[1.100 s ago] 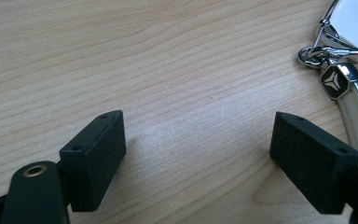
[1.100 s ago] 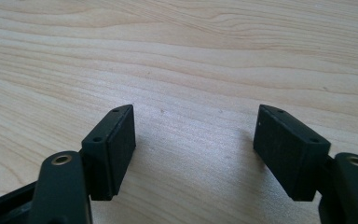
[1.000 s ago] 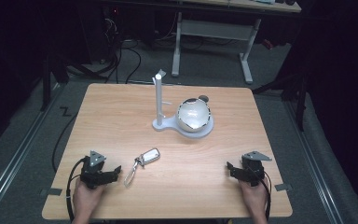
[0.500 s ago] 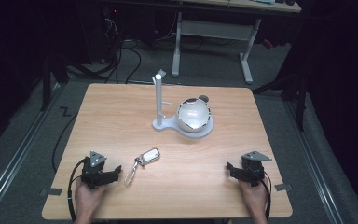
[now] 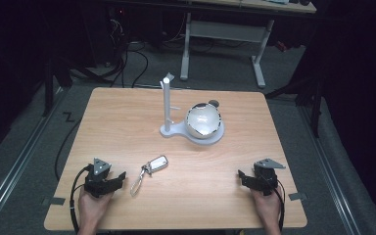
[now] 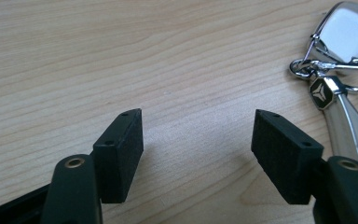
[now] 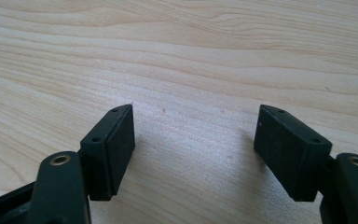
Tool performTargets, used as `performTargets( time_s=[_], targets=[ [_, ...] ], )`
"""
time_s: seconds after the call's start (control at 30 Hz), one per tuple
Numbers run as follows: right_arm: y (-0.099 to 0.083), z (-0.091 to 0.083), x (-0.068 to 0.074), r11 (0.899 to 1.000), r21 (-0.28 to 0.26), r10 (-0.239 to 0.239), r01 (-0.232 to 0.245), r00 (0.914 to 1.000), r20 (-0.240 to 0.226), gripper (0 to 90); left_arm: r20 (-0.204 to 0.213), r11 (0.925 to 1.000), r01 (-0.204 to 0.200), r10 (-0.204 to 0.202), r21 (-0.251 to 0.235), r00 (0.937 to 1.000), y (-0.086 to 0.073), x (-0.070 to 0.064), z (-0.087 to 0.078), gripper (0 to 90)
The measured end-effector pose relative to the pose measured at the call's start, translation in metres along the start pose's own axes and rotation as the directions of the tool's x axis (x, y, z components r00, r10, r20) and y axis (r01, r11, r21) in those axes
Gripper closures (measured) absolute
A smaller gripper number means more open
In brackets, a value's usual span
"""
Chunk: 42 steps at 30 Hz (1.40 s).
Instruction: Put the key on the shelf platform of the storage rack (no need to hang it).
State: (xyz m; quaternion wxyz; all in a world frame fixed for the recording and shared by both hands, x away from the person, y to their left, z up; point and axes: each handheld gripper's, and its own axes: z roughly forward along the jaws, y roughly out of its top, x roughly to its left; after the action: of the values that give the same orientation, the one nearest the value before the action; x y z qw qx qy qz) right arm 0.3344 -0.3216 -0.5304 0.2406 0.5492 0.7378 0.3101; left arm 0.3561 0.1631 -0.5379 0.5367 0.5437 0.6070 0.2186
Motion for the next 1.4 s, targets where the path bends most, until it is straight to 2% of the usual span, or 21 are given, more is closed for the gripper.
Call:
performTargets(
  time_s=[0.27,0.43,0.57,0.7,0.87,1.07,1.23,1.4],
  targets=[
    [0.000,0.000,0.000,1.000,0.001,0.001,-0.001,1.0000,-0.001,29.3,0.037,0.9999,-0.008,0.009,-0.014,0.9993,0.011,-0.013,-0.012,32.9],
    [0.000,0.000,0.000,1.000,0.002,0.001,-0.001,1.0000,-0.002,29.3,0.078,0.9996,0.027,-0.027,-0.004,0.9966,0.021,-0.022,-0.017,33.8],
    [0.000,0.000,0.000,1.000,0.001,0.000,0.000,1.0000,0.000,29.3,0.103,0.9997,0.023,-0.023,0.001,0.9944,0.031,-0.030,-0.019,35.5],
    [0.000,0.000,0.000,1.000,0.000,-0.001,0.001,1.0000,0.000,29.3,0.126,0.9998,0.002,-0.005,0.021,0.9920,0.036,-0.038,-0.019,37.0],
    [0.000,0.000,0.000,1.000,0.000,-0.001,0.001,1.0000,-0.001,29.3,0.143,0.9993,-0.019,0.014,0.033,0.9897,0.035,-0.047,-0.009,39.7],
    [0.000,0.000,0.000,1.000,0.000,-0.001,0.001,1.0000,-0.001,29.3,0.181,0.9972,-0.033,0.020,0.067,0.9833,0.029,-0.062,0.008,42.7],
    [0.000,0.000,0.000,1.000,0.001,-0.003,0.003,1.0000,-0.002,29.4,0.193,0.9917,-0.053,0.030,0.117,0.9807,0.025,-0.069,0.025,46.6],
    [0.000,-0.001,0.002,1.000,-0.003,-0.022,0.022,0.9996,-0.020,33.5,0.196,0.9865,-0.071,0.041,0.148,0.9798,0.021,-0.071,0.035,52.9]
  ],
)
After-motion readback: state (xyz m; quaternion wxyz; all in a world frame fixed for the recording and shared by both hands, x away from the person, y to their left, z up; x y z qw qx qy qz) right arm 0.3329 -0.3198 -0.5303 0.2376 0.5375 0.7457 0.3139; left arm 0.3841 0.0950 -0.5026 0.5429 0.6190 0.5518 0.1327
